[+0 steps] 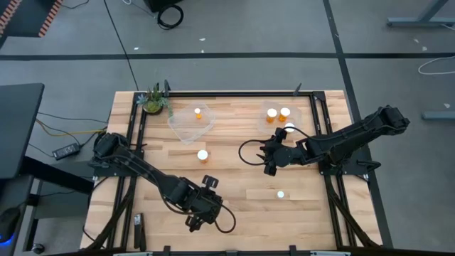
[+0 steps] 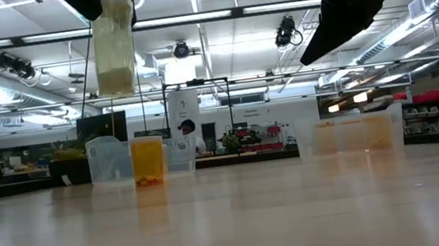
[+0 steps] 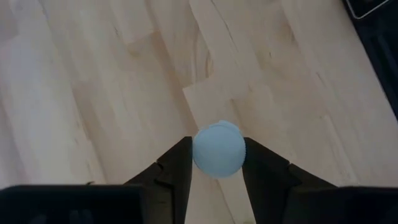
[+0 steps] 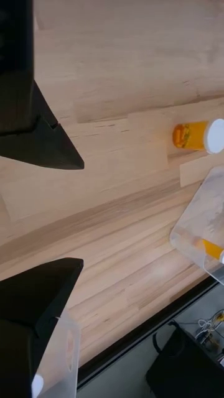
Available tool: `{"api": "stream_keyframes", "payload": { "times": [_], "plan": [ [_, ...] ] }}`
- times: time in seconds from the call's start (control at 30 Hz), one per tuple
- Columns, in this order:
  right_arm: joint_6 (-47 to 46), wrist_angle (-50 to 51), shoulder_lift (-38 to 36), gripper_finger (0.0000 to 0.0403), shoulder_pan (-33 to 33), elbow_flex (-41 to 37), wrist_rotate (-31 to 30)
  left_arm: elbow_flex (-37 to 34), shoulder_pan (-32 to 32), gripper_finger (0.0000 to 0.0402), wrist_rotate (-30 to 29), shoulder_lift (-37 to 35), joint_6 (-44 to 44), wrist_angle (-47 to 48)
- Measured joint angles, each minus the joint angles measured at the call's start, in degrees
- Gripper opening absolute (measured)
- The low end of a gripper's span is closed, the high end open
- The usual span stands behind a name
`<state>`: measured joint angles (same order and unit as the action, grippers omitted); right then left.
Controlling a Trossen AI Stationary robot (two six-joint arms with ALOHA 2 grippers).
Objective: Pick and place medicine bottles into bin by pill shape (circle, oval)
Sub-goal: Put the small yellow pill bottle into the left transparent bin
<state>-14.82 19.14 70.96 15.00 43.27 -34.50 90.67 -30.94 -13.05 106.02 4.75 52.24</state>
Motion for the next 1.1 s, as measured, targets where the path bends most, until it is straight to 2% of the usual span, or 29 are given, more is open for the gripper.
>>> {"api": "stream_keyframes", "payload": {
  "times": [0.4, 1.1],
  "plan": [
    [0.0, 0.0, 0.0, 0.0252, 0.0, 0.0, 0.0, 7.1, 0.7, 0.0130, -3.5, 0.0, -2.2, 6.5],
    [0.0, 0.1, 0.0, 0.0252, 0.0, 0.0, 0.0, 7.6, 12.4, 0.0133, -3.7, 0.1, -4.6, 14.9]
  ]
}}
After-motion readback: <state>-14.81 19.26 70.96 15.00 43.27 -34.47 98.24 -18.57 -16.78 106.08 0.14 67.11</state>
